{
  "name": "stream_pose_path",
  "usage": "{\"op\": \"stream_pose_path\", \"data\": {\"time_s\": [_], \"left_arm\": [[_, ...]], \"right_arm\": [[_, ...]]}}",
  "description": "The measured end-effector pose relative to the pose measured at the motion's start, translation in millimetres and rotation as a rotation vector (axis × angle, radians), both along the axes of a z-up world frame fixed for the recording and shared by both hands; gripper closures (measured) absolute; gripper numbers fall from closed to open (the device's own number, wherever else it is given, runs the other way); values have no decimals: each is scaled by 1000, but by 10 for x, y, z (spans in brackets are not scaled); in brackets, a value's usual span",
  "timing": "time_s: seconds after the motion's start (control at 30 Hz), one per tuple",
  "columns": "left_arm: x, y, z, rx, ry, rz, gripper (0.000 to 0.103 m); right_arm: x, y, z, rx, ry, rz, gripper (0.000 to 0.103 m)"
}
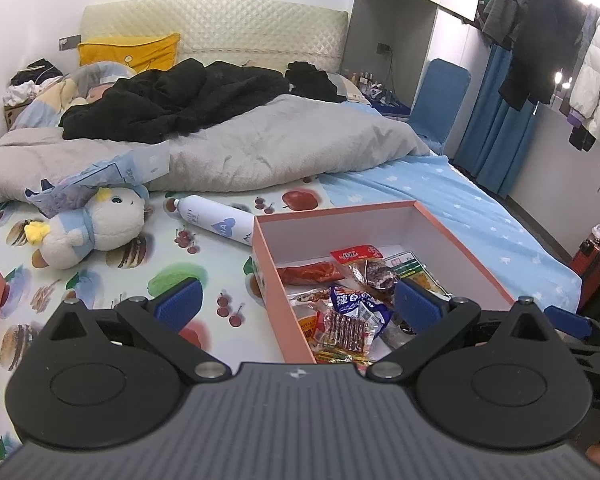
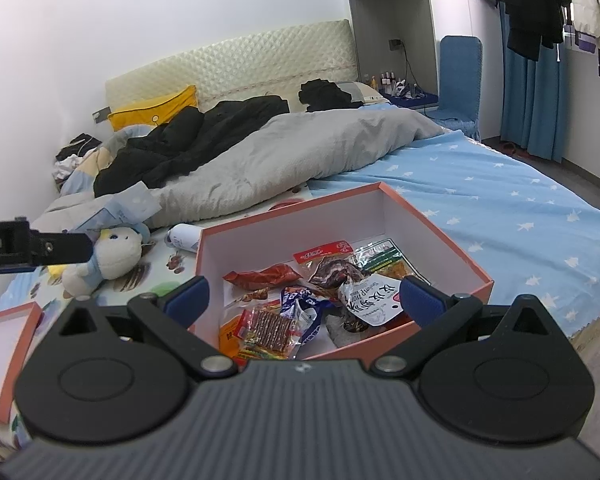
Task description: Organize snacks
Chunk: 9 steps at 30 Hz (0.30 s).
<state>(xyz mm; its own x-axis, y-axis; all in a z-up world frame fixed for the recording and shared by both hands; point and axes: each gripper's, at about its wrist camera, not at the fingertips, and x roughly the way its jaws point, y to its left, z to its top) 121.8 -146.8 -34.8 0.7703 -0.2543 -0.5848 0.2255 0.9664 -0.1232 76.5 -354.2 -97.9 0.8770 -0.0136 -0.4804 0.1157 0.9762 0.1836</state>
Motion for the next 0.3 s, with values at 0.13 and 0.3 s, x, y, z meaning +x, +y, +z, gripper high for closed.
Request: {"op": "stream_pose_path", "data": {"time_s": [0.13,0.3], "left_arm": [[1,7,-2,-3,3,3,0],[-2,15,0,-2,4,7,0]], "right_arm": [[1,-2,2,0,-2,-2,0],[5,-17,-2,-1,-3,-7,0]]}}
